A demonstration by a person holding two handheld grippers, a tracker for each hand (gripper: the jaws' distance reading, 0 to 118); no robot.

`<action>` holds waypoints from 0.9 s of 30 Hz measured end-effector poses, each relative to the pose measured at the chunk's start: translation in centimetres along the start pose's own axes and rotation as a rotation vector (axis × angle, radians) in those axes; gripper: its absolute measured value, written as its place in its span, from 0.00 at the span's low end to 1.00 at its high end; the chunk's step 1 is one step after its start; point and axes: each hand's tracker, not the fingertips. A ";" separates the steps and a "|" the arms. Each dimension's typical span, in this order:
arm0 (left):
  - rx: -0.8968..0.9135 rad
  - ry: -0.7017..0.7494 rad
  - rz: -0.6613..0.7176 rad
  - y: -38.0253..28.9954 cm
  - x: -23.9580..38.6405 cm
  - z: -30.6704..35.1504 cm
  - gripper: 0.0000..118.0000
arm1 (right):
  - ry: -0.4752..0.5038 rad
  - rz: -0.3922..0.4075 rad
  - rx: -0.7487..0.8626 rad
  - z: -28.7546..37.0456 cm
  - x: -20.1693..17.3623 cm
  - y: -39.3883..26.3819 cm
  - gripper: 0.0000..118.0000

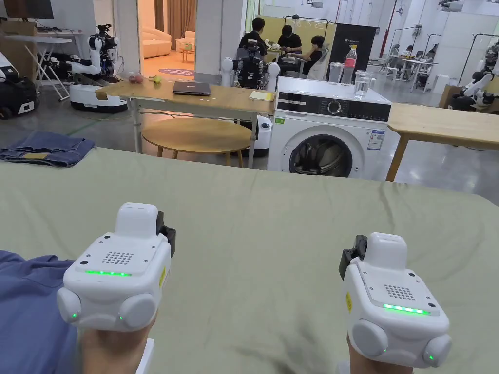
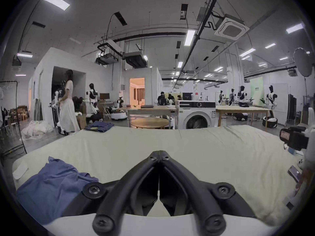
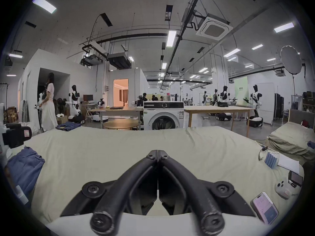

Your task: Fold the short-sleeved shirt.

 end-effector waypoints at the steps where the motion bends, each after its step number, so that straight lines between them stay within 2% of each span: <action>1: 0.000 0.005 -0.001 0.1 -0.1 0.0 0.00 | 0.001 0.005 -0.003 0.0 -0.3 0.0 0.00; 9: -0.023 0.029 0.009 0.9 -2.7 0.9 0.00 | 0.026 0.016 0.003 0.3 -2.3 0.1 0.00; 16: -0.084 0.073 0.008 1.8 -7.4 2.5 0.00 | 0.080 0.003 -0.023 0.5 -4.6 0.0 0.00; 19: -0.103 0.124 0.002 2.2 -9.8 4.1 0.00 | 0.130 -0.016 -0.035 0.5 -6.3 -0.1 0.00; 23: -0.122 0.226 0.003 1.9 -14.0 6.4 0.00 | 0.195 0.010 -0.030 0.6 -9.7 -0.2 0.00; 27: -0.244 0.298 0.005 1.3 -18.4 7.5 0.00 | 0.273 0.026 -0.048 0.5 -13.0 -0.6 0.00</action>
